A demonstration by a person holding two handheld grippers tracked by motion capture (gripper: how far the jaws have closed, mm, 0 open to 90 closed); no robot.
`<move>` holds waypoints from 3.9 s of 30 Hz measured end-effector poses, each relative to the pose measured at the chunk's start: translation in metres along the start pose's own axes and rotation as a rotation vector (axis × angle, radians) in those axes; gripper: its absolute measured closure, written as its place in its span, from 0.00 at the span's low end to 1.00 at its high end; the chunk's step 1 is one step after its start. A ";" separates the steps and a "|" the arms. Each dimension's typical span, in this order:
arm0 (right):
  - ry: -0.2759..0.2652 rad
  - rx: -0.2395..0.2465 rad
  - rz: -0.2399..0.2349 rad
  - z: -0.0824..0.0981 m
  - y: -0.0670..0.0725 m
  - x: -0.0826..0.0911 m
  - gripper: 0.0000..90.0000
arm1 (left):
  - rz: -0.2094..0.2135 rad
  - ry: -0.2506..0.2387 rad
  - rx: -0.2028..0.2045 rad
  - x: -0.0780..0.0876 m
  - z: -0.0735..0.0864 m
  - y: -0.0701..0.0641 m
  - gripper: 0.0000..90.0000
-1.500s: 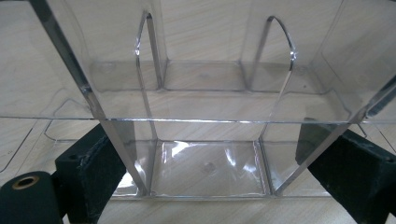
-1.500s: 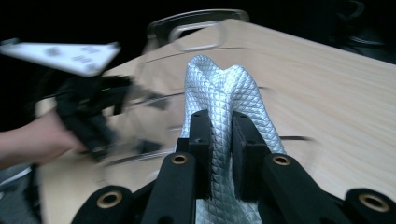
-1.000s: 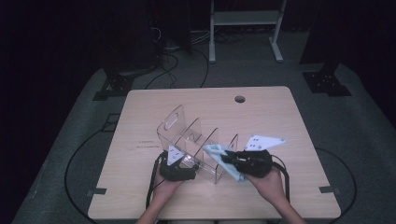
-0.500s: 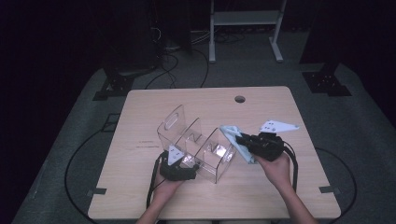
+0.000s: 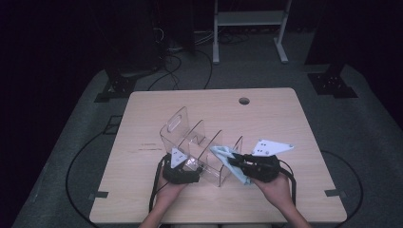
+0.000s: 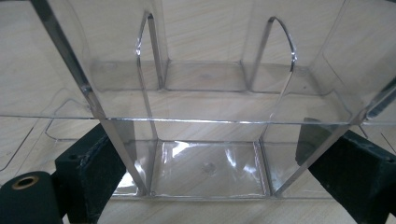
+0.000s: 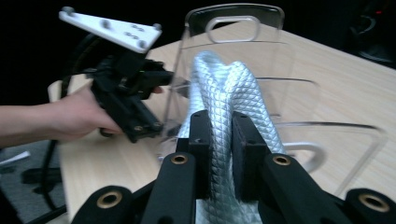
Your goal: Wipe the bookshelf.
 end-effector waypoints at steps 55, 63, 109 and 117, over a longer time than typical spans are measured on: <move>0.147 -0.078 -0.040 0.080 0.019 -0.034 0.89 | 0.009 0.007 -0.012 0.000 0.000 0.001 0.09; 0.212 -0.105 -0.062 0.095 0.019 -0.046 0.89 | 0.009 0.007 -0.014 0.000 0.000 0.001 0.09; 0.114 -0.250 0.036 0.095 -0.026 0.023 0.89 | 0.140 -0.038 -0.086 0.026 -0.005 -0.023 0.08; 0.095 -0.229 0.016 0.086 -0.010 0.022 0.89 | 0.115 -0.083 -0.090 0.050 -0.013 0.002 0.08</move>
Point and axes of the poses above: each handheld gripper's, and its own axes: x roughly backward along the jaws, z roughly out of its underside, y roughly to its left, the point moved 7 cm from there along -x, roughly forward along the jaws, and after that the axes turned 6 degrees about x, right-handed, at the moved point
